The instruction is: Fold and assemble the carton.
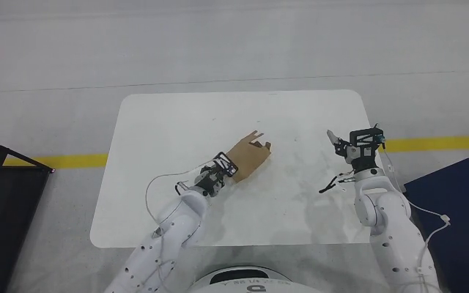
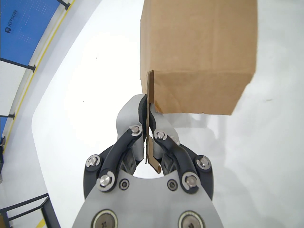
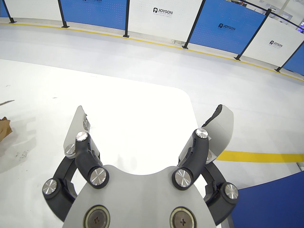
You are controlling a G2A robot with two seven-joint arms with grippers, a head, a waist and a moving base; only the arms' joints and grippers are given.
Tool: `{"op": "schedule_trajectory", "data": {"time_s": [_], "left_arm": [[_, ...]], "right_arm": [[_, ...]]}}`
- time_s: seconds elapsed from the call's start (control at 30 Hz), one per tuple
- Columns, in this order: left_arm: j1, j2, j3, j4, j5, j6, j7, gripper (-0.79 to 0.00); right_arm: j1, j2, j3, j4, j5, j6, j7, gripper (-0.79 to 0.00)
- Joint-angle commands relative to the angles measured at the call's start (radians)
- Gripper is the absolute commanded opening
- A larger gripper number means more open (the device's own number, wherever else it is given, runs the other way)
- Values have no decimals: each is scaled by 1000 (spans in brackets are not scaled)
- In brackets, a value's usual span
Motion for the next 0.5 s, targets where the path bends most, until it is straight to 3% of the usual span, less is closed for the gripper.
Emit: {"op": "schedule_trajectory", "data": {"time_s": [0.0, 0.23, 0.47], "left_arm": [[37, 8, -35, -35, -23, -29, 52, -785], [196, 38, -198, -129, -184, -130, 266, -785], [272, 59, -301, -99, -223, -246, 525, -785]], "right_arm": [[0, 0, 0, 0, 0, 0, 0, 0], [0, 0, 0, 0, 0, 0, 0, 0], [0, 0, 0, 0, 0, 0, 0, 0]]}}
